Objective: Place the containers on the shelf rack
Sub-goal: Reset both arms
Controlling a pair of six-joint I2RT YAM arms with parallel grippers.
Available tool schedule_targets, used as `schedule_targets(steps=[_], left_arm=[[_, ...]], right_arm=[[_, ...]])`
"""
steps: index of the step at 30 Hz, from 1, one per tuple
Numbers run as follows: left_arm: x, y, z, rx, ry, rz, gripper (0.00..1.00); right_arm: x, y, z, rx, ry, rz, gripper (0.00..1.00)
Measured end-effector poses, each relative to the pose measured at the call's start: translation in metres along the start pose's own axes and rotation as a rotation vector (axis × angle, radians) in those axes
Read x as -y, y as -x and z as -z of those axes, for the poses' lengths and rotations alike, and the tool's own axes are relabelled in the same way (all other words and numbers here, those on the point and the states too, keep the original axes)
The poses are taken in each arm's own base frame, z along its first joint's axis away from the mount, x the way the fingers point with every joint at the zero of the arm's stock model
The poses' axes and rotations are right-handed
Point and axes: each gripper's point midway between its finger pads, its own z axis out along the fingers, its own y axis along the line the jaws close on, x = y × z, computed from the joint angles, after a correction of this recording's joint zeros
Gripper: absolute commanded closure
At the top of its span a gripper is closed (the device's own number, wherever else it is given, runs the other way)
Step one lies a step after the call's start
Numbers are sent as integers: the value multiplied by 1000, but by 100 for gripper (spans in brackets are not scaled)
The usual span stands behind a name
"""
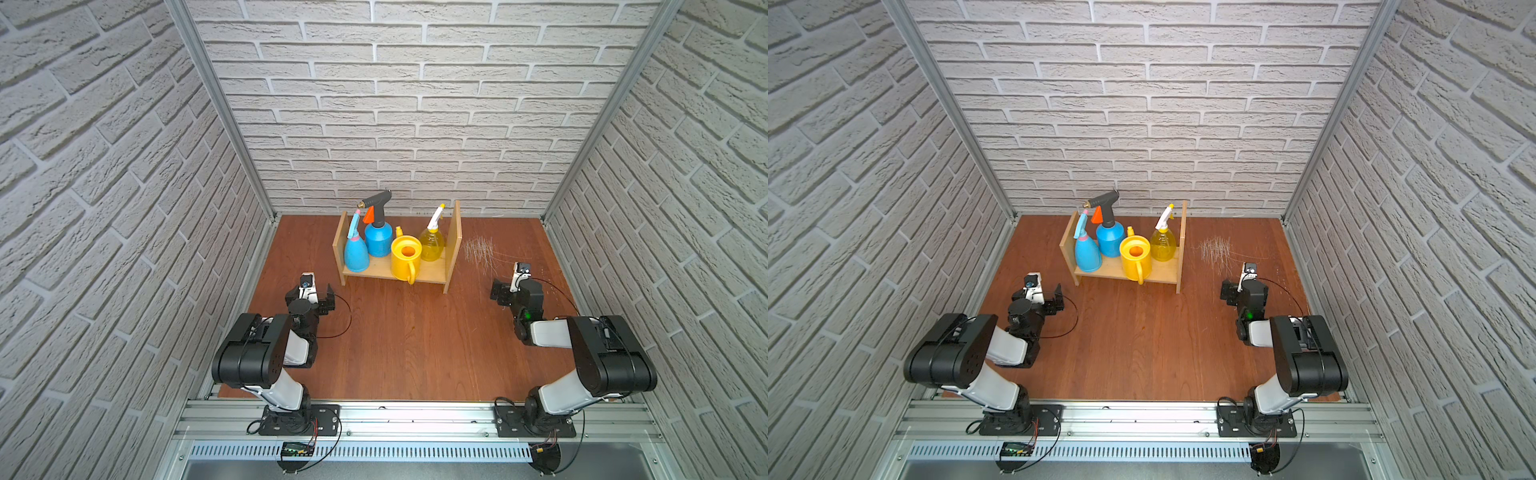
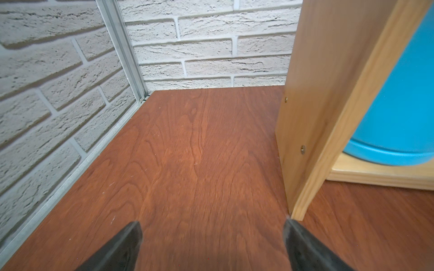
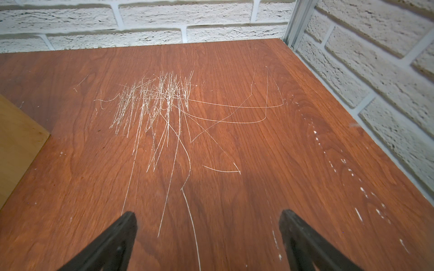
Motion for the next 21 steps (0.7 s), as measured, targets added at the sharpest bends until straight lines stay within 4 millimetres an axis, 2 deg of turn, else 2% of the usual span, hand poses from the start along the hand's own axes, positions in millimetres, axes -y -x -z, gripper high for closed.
schedule_targets(steps=[11,13,17,19,21], left_arm=[[5,-1,-1,-5,-25,-19,2],[3,-1,-10,-39,-18,-15,2],[-11,16,-37,-71,13,34,2],[-21,22,-43,-74,32,63,2],[-26,17,-43,-97,45,78,2]], right_arm=[[-1,1,0,4,6,3,1],[-6,2,4,24,37,8,1],[-13,-3,14,45,95,29,1],[-15,-3,15,46,108,33,1],[-16,0,15,59,109,33,1]])
